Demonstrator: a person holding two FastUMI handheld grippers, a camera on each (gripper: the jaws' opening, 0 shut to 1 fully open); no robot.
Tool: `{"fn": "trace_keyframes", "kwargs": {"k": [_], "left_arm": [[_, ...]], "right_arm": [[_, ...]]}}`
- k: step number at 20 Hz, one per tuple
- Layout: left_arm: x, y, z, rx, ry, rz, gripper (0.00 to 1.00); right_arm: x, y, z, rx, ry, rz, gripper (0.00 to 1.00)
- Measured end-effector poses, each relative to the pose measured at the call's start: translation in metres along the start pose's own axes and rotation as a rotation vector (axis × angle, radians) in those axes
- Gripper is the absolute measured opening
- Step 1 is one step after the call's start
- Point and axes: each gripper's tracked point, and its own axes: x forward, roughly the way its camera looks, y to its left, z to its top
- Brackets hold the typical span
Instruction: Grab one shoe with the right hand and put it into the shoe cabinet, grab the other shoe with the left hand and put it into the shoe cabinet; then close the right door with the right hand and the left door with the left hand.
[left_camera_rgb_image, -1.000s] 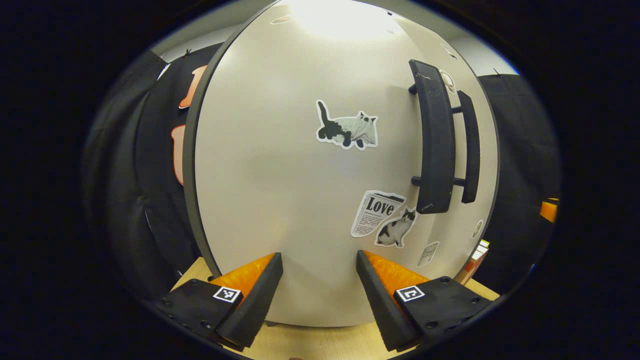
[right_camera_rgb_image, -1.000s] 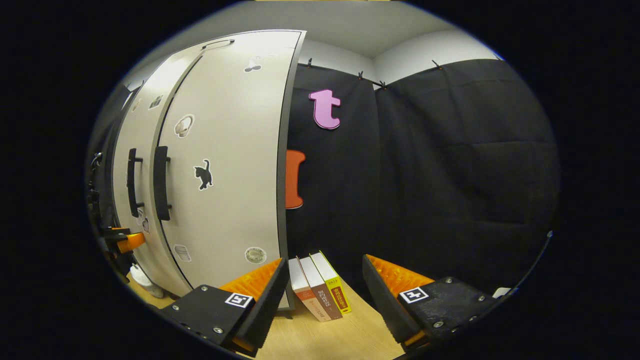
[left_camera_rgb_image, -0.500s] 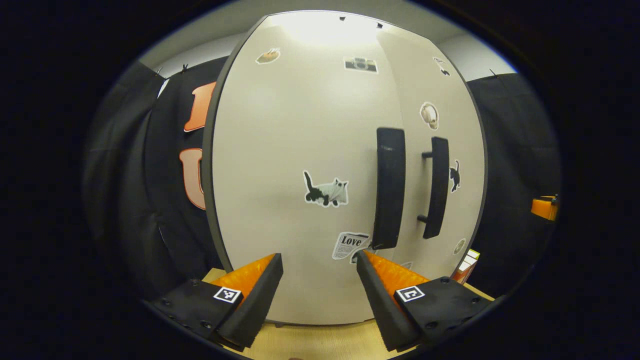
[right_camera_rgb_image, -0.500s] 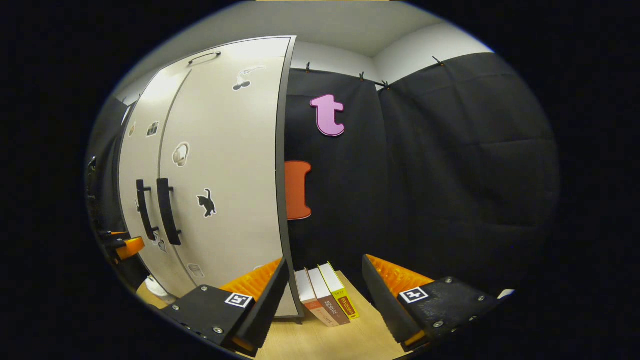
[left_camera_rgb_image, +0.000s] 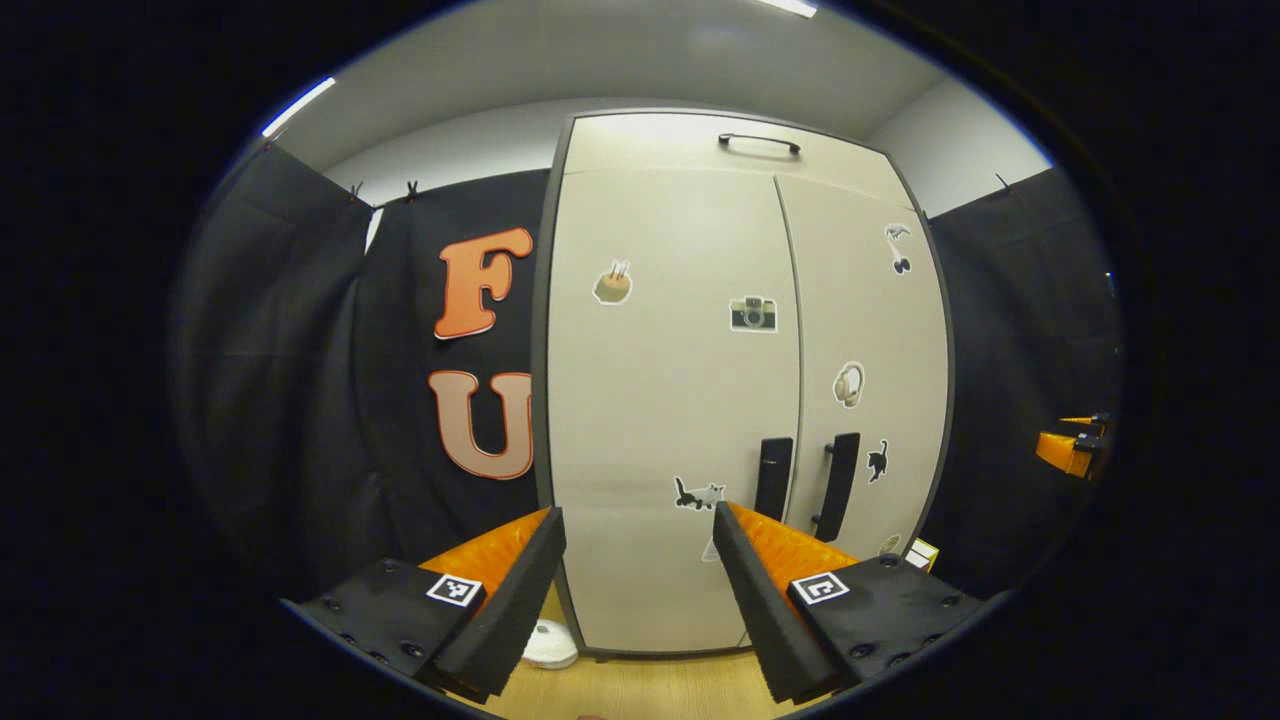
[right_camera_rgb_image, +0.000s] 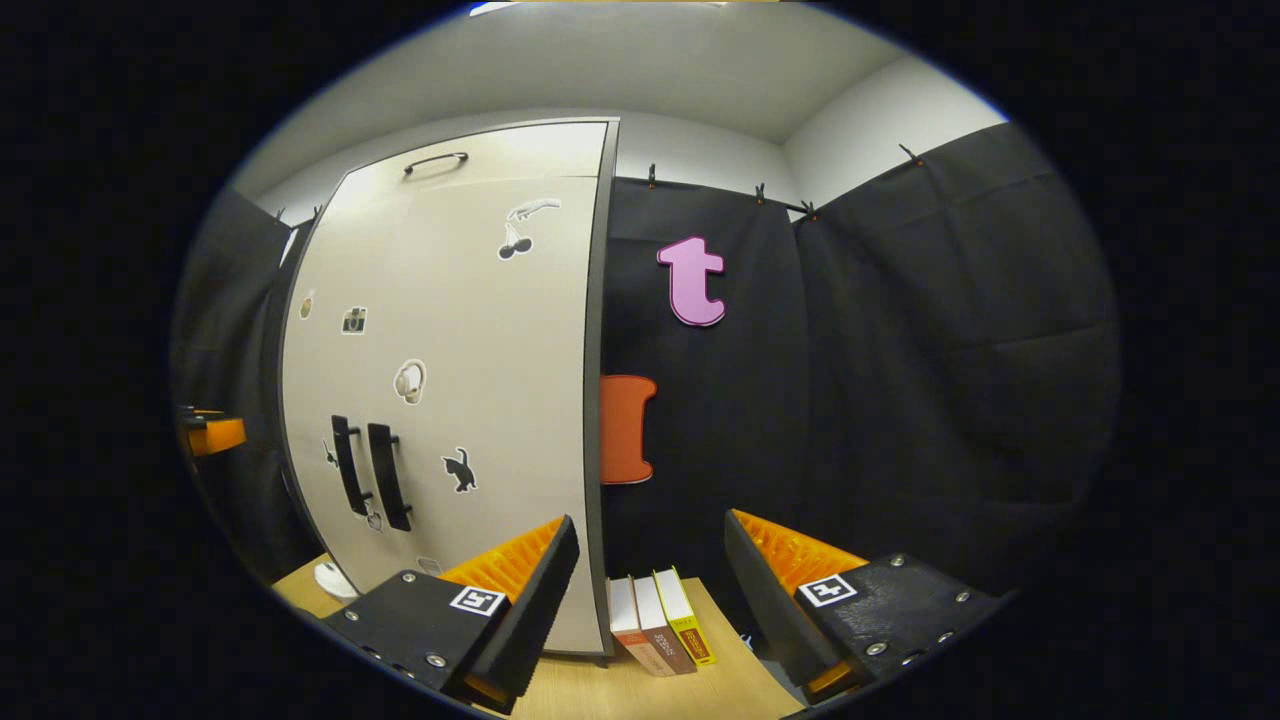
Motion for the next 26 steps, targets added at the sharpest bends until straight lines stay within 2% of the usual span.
{"fn": "trace_keyframes", "kwargs": {"k": [5,9,12,17,21,26], "left_arm": [[-0.045,0.019,0.018,-0.029,-0.014,0.057,0.94],[-0.077,0.032,0.026,-0.012,-0.026,0.121,0.97],[-0.099,0.035,0.032,-0.014,-0.034,0.143,0.94],[-0.116,0.048,0.03,-0.038,-0.023,0.163,0.96],[-0.115,0.068,0.035,-0.043,-0.033,0.154,0.94],[-0.099,0.085,0.037,-0.047,-0.037,0.1,0.96]], "right_arm": [[-0.013,0.0,0.006,-0.005,-0.007,0.044,0.91],[-0.021,0.007,0.008,0.001,-0.011,0.099,0.91],[-0.028,0.014,0.007,0.006,-0.01,0.141,0.91],[-0.037,0.027,0.009,0.007,-0.011,0.163,0.91],[-0.045,0.033,0.009,0.006,-0.012,0.127,0.91],[-0.053,0.049,0.009,0.009,-0.016,0.076,0.91]]}}
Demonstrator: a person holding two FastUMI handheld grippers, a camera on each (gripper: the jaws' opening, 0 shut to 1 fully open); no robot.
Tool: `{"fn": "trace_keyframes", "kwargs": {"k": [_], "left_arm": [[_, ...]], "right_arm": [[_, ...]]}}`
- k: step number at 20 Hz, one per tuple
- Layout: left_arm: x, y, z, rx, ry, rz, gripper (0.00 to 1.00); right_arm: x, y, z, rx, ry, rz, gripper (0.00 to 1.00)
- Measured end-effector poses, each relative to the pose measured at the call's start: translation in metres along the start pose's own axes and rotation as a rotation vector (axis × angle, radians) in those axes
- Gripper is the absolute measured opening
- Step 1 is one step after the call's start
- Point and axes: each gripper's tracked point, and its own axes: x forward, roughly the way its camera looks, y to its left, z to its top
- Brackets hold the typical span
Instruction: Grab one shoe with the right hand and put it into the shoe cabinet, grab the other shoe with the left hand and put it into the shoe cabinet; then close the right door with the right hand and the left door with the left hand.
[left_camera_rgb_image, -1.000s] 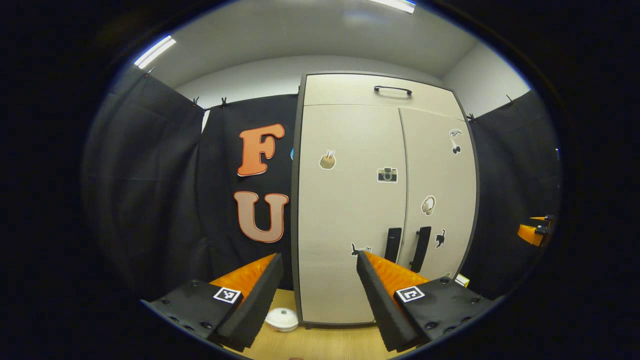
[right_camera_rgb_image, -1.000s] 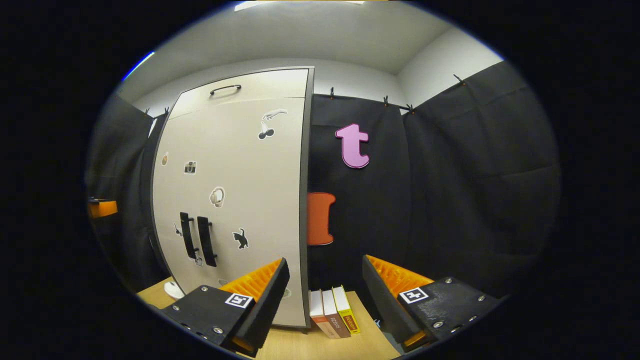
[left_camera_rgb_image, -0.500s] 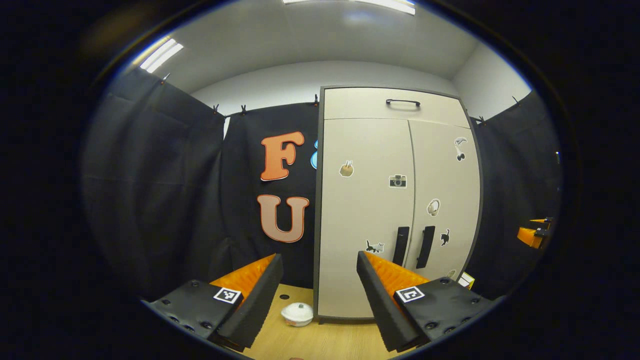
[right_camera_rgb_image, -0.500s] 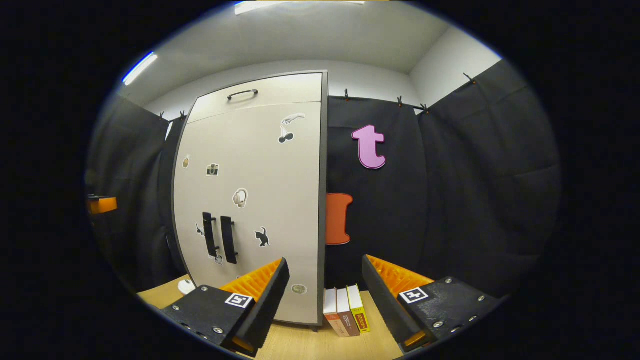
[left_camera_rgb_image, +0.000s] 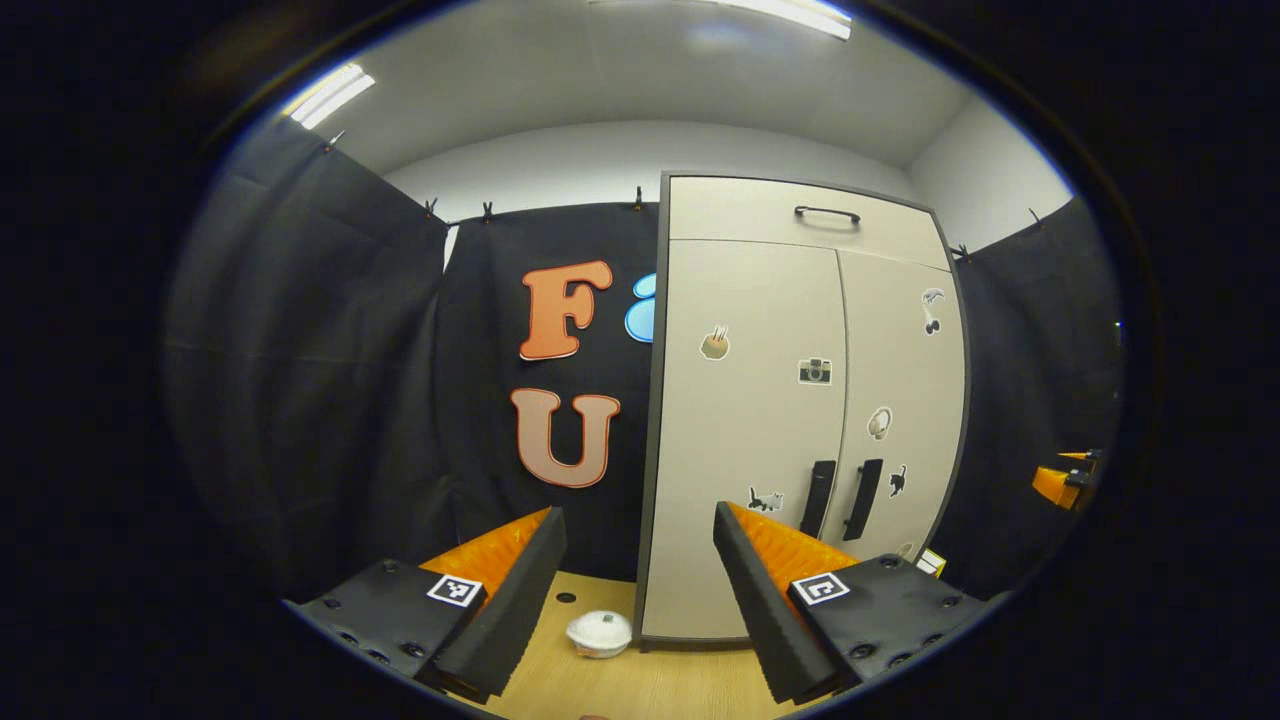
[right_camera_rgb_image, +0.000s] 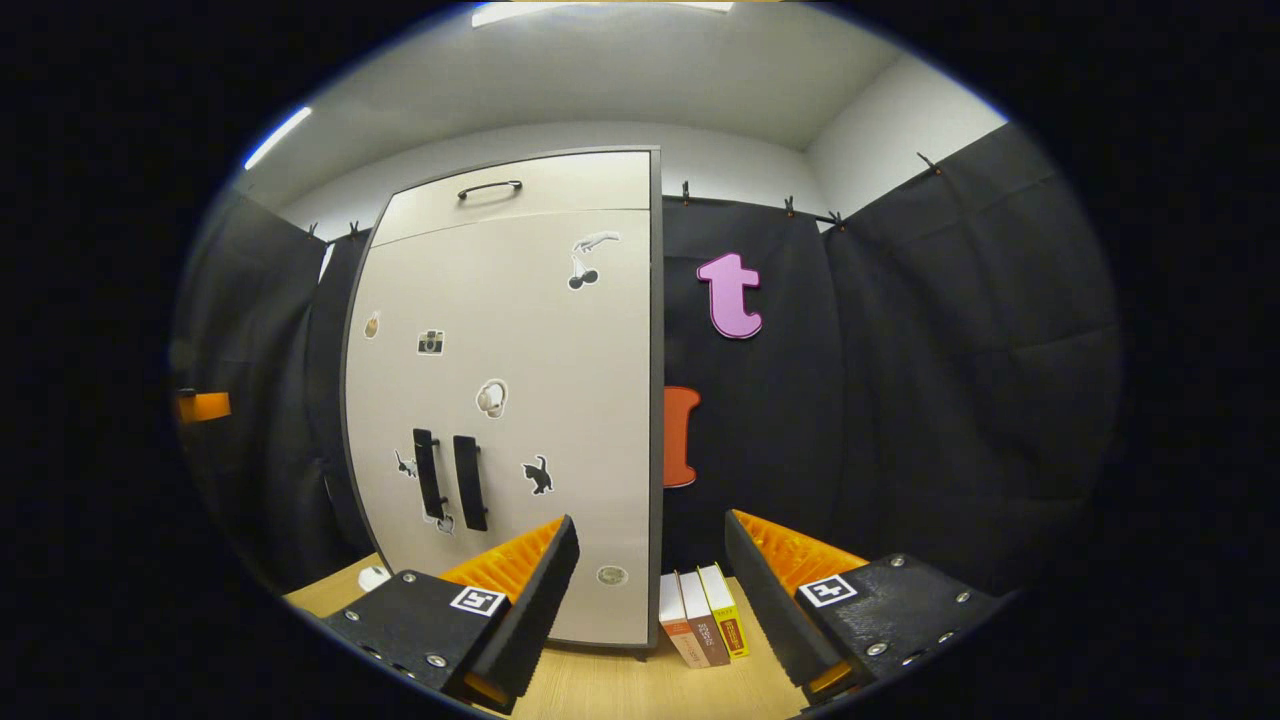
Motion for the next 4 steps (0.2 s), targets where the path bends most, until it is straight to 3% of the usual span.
{"fn": "trace_keyframes", "kwargs": {"k": [4], "left_arm": [[0.011,0.015,0.003,0.017,-0.018,-0.038,0.94]], "right_arm": [[-0.011,0.016,-0.001,0.01,-0.013,-0.043,0.91]]}}
